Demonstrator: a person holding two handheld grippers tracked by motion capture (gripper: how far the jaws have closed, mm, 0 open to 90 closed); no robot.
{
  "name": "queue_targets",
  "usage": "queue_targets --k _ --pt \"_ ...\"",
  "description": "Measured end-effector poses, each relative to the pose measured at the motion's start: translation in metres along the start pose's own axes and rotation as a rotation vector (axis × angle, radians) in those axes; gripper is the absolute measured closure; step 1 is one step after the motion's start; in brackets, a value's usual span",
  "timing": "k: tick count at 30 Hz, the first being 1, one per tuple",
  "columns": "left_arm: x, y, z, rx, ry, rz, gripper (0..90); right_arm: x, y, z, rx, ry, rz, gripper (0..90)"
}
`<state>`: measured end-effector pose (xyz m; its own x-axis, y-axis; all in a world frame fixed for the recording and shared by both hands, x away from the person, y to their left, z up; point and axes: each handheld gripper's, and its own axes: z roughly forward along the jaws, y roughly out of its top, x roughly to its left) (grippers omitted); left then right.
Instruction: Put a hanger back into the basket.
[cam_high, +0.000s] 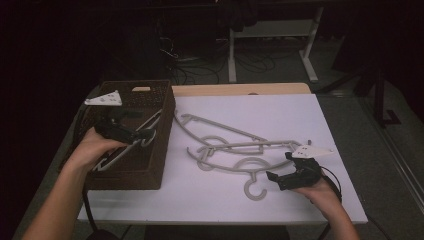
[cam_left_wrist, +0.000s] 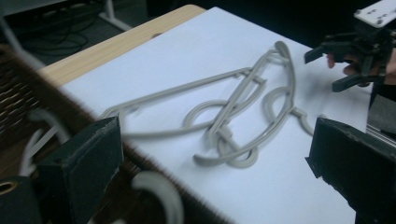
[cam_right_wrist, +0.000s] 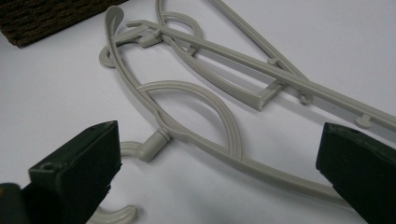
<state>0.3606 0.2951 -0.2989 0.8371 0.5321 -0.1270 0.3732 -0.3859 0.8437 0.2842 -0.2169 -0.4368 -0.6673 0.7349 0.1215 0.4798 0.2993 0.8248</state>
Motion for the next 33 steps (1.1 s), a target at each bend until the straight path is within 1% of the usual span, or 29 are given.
queue_targets --k 3,5,6,7,9,10,11,12,13,15,18,20,25,27,30,33 --pt "-0.01 0.005 0.015 -0.004 -0.03 0.017 0.4 0.0 0.0 0.0 0.0 0.0 0.001 0.0" --pt "-0.015 0.008 0.023 -0.01 -0.047 0.021 0.0 0.0 0.0 0.0 0.001 0.001 -0.001 0.0" --pt "-0.021 0.01 0.033 -0.011 -0.069 0.03 0.0 0.0 0.0 0.0 0.002 0.002 -0.001 0.0" --pt "-0.021 0.01 0.033 -0.011 -0.069 0.03 0.0 0.0 0.0 0.0 0.002 0.002 -0.001 0.0" --pt "-0.027 0.013 0.044 -0.007 -0.088 0.038 0.0 0.0 0.0 0.0 0.001 0.001 0.0 0.0" --pt "-0.033 0.015 0.052 0.002 -0.106 0.047 0.0 0.0 0.0 0.0 0.001 0.001 0.0 0.0" --pt "-0.033 0.015 0.052 0.002 -0.106 0.047 0.0 0.0 0.0 0.0 0.001 0.001 0.0 0.0" --pt "-0.039 0.017 0.062 0.007 -0.127 0.059 0.0 0.0 0.0 0.0 0.002 0.0 -0.003 0.0" --pt "-0.039 0.017 0.062 0.007 -0.127 0.059 0.0 0.0 0.0 0.0 0.002 0.0 -0.003 0.0" --pt "-0.045 0.02 0.072 0.011 -0.142 0.066 0.0 -0.001 0.0 0.001 0.003 0.001 -0.001 0.0" --pt "-0.059 0.024 0.09 0.012 -0.169 0.082 0.0 -0.001 0.0 0.001 0.002 0.001 -0.002 0.0" --pt "-0.064 0.025 0.1 0.025 -0.178 0.09 0.0 0.0 0.0 0.0 0.004 0.0 -0.003 0.0" --pt "-0.08 0.023 0.129 0.044 -0.212 0.096 0.0 -0.001 -0.001 0.0 0.004 0.001 -0.003 0.0" --pt "-0.086 0.02 0.143 0.062 -0.228 0.11 0.0 -0.001 -0.001 -0.001 0.003 0.002 -0.001 0.0" --pt "-0.09 0.013 0.16 0.092 -0.244 0.124 0.0 -0.001 -0.001 -0.001 0.003 0.002 -0.004 0.0" --pt "-0.092 0.006 0.174 0.106 -0.248 0.123 0.1 -0.001 -0.001 -0.001 0.0 0.002 -0.006 0.0"
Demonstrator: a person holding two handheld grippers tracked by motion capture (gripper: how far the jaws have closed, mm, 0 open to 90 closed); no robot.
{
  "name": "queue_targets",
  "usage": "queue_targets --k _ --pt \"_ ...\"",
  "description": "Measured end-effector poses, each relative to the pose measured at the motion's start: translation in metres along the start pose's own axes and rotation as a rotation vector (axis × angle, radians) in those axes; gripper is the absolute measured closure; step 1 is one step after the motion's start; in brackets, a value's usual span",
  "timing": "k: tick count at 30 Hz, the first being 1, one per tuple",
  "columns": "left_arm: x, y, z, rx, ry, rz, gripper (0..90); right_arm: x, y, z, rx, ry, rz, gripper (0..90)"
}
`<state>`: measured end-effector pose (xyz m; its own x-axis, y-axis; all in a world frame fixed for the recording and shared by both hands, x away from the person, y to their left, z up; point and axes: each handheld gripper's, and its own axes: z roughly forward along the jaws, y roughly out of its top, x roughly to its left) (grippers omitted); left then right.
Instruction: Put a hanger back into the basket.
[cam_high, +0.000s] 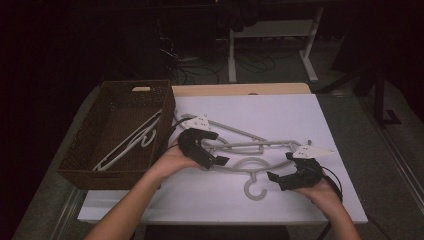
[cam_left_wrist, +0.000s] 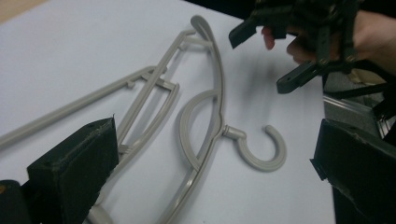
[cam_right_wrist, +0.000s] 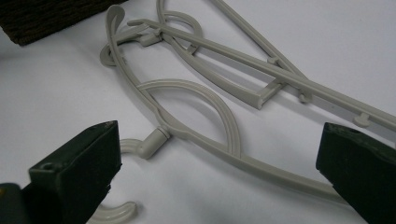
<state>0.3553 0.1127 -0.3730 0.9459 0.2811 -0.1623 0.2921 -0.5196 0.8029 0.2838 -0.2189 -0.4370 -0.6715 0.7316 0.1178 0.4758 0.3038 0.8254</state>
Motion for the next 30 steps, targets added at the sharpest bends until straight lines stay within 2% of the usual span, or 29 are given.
queue_targets --k 7,14,18,21,24,30 --pt "0.004 -0.015 0.03 0.075 -0.004 0.017 0.1 -0.001 0.001 0.0 0.008 -0.01 0.01 0.0" --pt "0.007 -0.03 0.046 0.11 -0.01 0.027 0.2 -0.01 0.012 0.0 0.02 -0.057 0.028 0.0" --pt "0.007 -0.034 0.051 0.12 -0.006 0.044 0.1 -0.02 0.024 0.0 0.035 -0.098 0.054 11.7" --pt "0.007 -0.036 0.052 0.115 -0.006 0.052 0.1 -0.029 0.034 0.005 0.076 -0.153 0.071 19.6" --pt "0.009 -0.038 0.051 0.118 -0.005 0.058 0.1 -0.038 0.041 0.011 0.101 -0.179 0.08 28.3" --pt "0.01 -0.04 0.051 0.121 -0.009 0.063 0.1 -0.053 0.048 0.027 0.145 -0.234 0.079 54.1"
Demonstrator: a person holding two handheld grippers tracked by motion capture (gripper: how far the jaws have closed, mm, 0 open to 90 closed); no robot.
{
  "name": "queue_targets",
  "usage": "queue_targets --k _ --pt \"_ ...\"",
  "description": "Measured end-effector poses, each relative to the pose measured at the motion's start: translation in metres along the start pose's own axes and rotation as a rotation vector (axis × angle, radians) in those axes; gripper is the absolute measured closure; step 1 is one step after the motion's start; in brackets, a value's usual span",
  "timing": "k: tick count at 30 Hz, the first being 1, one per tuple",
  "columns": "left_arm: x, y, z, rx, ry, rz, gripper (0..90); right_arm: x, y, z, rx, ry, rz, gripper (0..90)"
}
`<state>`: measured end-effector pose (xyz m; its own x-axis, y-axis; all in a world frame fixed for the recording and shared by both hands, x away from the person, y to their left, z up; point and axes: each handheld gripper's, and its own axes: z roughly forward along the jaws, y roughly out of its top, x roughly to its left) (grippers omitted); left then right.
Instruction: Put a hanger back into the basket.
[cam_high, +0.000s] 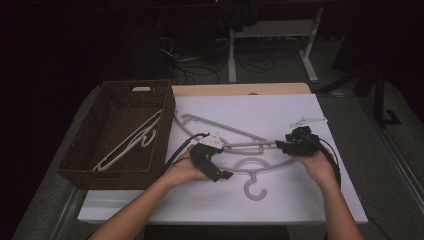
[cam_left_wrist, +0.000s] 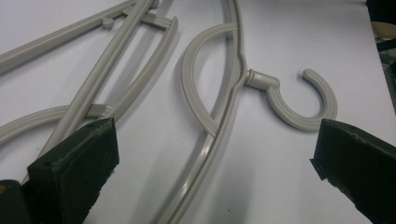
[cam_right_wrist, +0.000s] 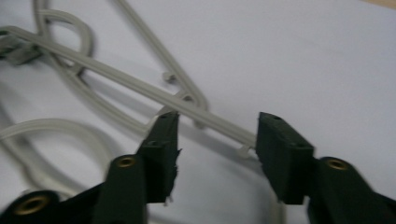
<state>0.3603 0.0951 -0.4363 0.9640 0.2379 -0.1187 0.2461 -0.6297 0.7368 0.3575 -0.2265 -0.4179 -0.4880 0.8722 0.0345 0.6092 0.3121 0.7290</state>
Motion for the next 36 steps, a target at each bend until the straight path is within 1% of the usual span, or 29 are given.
queue_targets --k 3,6,9,13,17,18,20,21,22,24,25,27,28,29,30,31,32,33,36 --pt "0.0 0.0 0.0 0.002 0.002 0.003 0.1 -0.006 0.006 0.01 0.03 -0.019 0.008 66.0" --pt "-0.001 0.0 0.0 0.001 0.001 0.006 0.1 -0.01 0.009 0.018 0.048 -0.034 0.017 77.7" --pt "-0.001 0.0 0.001 0.0 -0.002 0.009 0.1 -0.014 0.01 0.026 0.076 -0.049 0.013 88.5" --pt "-0.001 -0.001 0.002 0.005 -0.002 0.015 0.1 -0.019 0.009 0.033 0.103 -0.053 0.017 89.0" --pt "0.0 -0.001 0.002 0.01 0.0 0.009 0.1 -0.02 0.008 0.036 0.103 -0.049 0.028 89.1" --pt "0.0 -0.001 0.003 0.017 0.006 0.011 0.1 -0.02 0.008 0.036 0.103 -0.051 0.027 89.0" --pt "-0.001 -0.001 0.005 0.025 0.003 0.018 0.2 -0.02 0.008 0.037 0.111 -0.052 0.027 89.1" --pt "-0.001 -0.001 0.005 0.027 -0.001 0.024 5.4 -0.021 0.008 0.039 0.115 -0.048 0.032 89.1" --pt "-0.002 0.0 0.005 0.03 -0.008 0.041 9.0 -0.021 0.008 0.039 0.117 -0.046 0.039 89.1" --pt "-0.002 0.0 0.006 0.035 -0.008 0.048 10.0 -0.021 0.008 0.04 0.117 -0.046 0.041 89.1" --pt "-0.002 0.001 0.007 0.039 -0.013 0.059 13.9 -0.022 0.008 0.041 0.122 -0.047 0.041 89.1" --pt "-0.003 0.002 0.01 0.056 -0.013 0.079 15.2 -0.022 0.008 0.042 0.123 -0.048 0.038 89.2" --pt "-0.003 0.002 0.01 0.056 -0.013 0.079 16.8 -0.022 0.008 0.042 0.123 -0.048 0.038 89.2" --pt "-0.002 0.003 0.011 0.06 -0.012 0.087 20.8 -0.021 0.009 0.043 0.128 -0.052 0.038 89.2" --pt "-0.002 0.003 0.012 0.069 -0.014 0.095 20.8 -0.021 0.009 0.043 0.128 -0.052 0.038 89.2" --pt "-0.001 0.004 0.014 0.086 -0.02 0.107 27.4 -0.021 0.009 0.043 0.13 -0.053 0.036 89.2" --pt "-0.001 0.004 0.014 0.086 -0.02 0.107 30.7 -0.021 0.009 0.043 0.13 -0.053 0.036 89.2" --pt "0.0 0.004 0.016 0.098 -0.016 0.115 30.7 -0.021 0.009 0.044 0.131 -0.053 0.037 89.2" --pt "0.0 0.005 0.018 0.121 -0.006 0.145 41.6 -0.021 0.009 0.044 0.133 -0.054 0.035 89.2"
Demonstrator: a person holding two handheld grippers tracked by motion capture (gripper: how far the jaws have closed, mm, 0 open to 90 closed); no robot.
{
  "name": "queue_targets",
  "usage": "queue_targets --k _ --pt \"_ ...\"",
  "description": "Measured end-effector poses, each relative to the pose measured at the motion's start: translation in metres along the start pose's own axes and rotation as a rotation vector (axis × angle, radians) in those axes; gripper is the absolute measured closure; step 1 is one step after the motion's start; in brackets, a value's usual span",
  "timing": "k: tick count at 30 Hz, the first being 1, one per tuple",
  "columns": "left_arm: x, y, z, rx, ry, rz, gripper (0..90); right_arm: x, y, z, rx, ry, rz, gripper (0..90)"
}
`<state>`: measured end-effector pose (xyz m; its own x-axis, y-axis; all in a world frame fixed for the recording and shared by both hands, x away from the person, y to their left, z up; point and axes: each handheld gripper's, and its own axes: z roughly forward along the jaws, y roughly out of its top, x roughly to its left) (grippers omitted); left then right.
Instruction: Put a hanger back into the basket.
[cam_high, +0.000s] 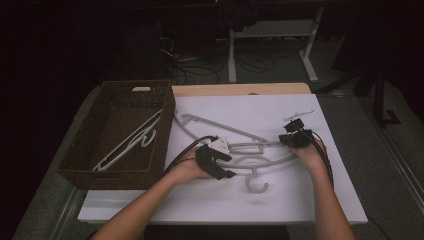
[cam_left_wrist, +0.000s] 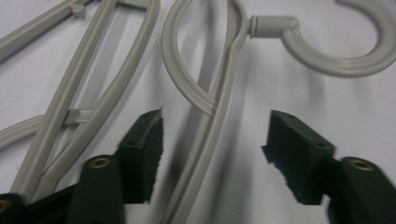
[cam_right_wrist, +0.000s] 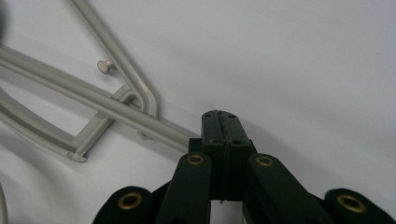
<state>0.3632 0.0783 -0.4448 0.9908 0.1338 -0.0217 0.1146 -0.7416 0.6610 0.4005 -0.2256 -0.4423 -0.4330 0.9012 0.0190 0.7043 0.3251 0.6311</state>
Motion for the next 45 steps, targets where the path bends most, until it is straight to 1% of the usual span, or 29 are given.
queue_targets --k 2,4,5,6,7,10,12,13,16,17,18,21,22,23,24,25,27,28,30,31,32,34,35,36,38,41,43,44,45 --pt "0.0 0.0 0.002 0.014 0.001 0.017 49.5 0.0 0.0 0.0 0.0 0.001 -0.002 89.2" --pt "-0.001 0.001 0.004 0.022 0.002 0.03 54.7 0.0 0.0 0.0 0.001 0.001 -0.003 89.2" --pt "-0.001 0.001 0.005 0.029 -0.002 0.042 60.3 0.0 0.0 0.0 0.0 0.0 -0.003 89.2" --pt "-0.001 0.001 0.005 0.031 0.003 0.046 62.4 0.0 0.0 0.0 0.001 0.0 -0.003 89.2" --pt "-0.001 0.002 0.007 0.048 0.017 0.06 64.7 0.0 0.0 -0.001 0.001 0.001 -0.005 89.2" --pt "0.0 0.002 0.007 0.049 0.028 0.059 72.3 0.0 0.0 -0.001 -0.001 0.002 -0.006 89.2" --pt "0.001 0.001 0.008 0.052 0.021 0.061 72.6 0.0 0.0 -0.001 -0.001 0.003 -0.006 89.2" --pt "0.001 0.001 0.008 0.055 0.027 0.071 73.1 0.0 0.0 -0.001 0.0 0.004 -0.009 89.2" --pt "0.0 0.002 0.008 0.061 0.027 0.085 74.4 -0.001 0.0 -0.001 0.0 0.006 -0.008 89.2" --pt "0.0 0.003 0.008 0.064 0.011 0.096 74.9 -0.001 0.0 -0.001 0.0 0.007 -0.008 89.2" --pt "0.0 0.003 0.008 0.064 0.011 0.096 75.4 -0.001 0.0 -0.001 0.0 0.007 -0.008 89.2" --pt "-0.002 0.004 0.009 0.062 -0.019 0.114 76.6 0.0 0.001 -0.002 -0.006 0.003 -0.011 89.2" --pt "-0.007 0.006 0.01 0.064 -0.046 0.14 78.9 0.0 0.001 -0.001 -0.003 0.001 -0.014 89.0" --pt "-0.007 0.006 0.01 0.064 -0.046 0.14 79.6 0.0 0.001 -0.001 -0.003 0.001 -0.014 89.0" --pt "-0.011 0.009 0.011 0.063 -0.052 0.158 80.7 0.0 0.0 -0.001 -0.007 -0.008 -0.015 85.3" --pt "-0.013 0.01 0.012 0.061 -0.058 0.165 80.7 0.0 0.0 -0.001 -0.007 -0.008 -0.015 85.3" --pt "-0.017 0.013 0.012 0.066 -0.032 0.168 82.0 -0.001 0.001 -0.003 -0.025 -0.005 -0.004 79.8" --pt "-0.017 0.013 0.012 0.068 -0.028 0.172 82.0 -0.001 0.002 -0.005 -0.033 -0.005 -0.002 77.6" --pt "-0.015 0.012 0.011 0.065 -0.034 0.167 82.1 -0.001 0.002 -0.01 -0.058 0.003 0.003 72.9" --pt "-0.015 0.012 0.01 0.067 -0.033 0.164 82.1 -0.001 0.003 -0.014 -0.078 0.01 0.014 69.2" --pt "-0.015 0.012 0.009 0.065 -0.028 0.165 82.1 -0.001 0.003 -0.014 -0.078 0.01 0.014 69.2" --pt "-0.016 0.013 0.007 0.063 -0.021 0.166 82.2 -0.001 0.005 -0.02 -0.1 0.013 0.021 63.7" --pt "-0.017 0.013 0.004 0.063 -0.016 0.166 82.2 -0.001 0.006 -0.024 -0.121 0.025 0.027 59.7" --pt "-0.018 0.013 0.002 0.063 -0.014 0.157 82.2 -0.001 0.006 -0.024 -0.121 0.025 0.027 59.7" --pt "-0.019 0.012 -0.003 0.066 -0.006 0.148 82.2 0.001 0.008 -0.032 -0.146 0.032 0.026 56.7" --pt "-0.019 0.011 -0.01 0.062 0.004 0.135 82.2 0.002 0.01 -0.043 -0.175 0.057 0.029 51.6" --pt "-0.018 0.01 -0.018 0.053 0.014 0.107 82.2 0.004 0.01 -0.054 -0.203 0.082 0.032 47.8" --pt "-0.018 0.01 -0.018 0.053 0.014 0.107 82.2 0.005 0.01 -0.056 -0.206 0.087 0.032 46.2" --pt "-0.018 0.011 -0.021 0.05 0.017 0.096 82.2 0.005 0.01 -0.056 -0.206 0.087 0.032 46.2"
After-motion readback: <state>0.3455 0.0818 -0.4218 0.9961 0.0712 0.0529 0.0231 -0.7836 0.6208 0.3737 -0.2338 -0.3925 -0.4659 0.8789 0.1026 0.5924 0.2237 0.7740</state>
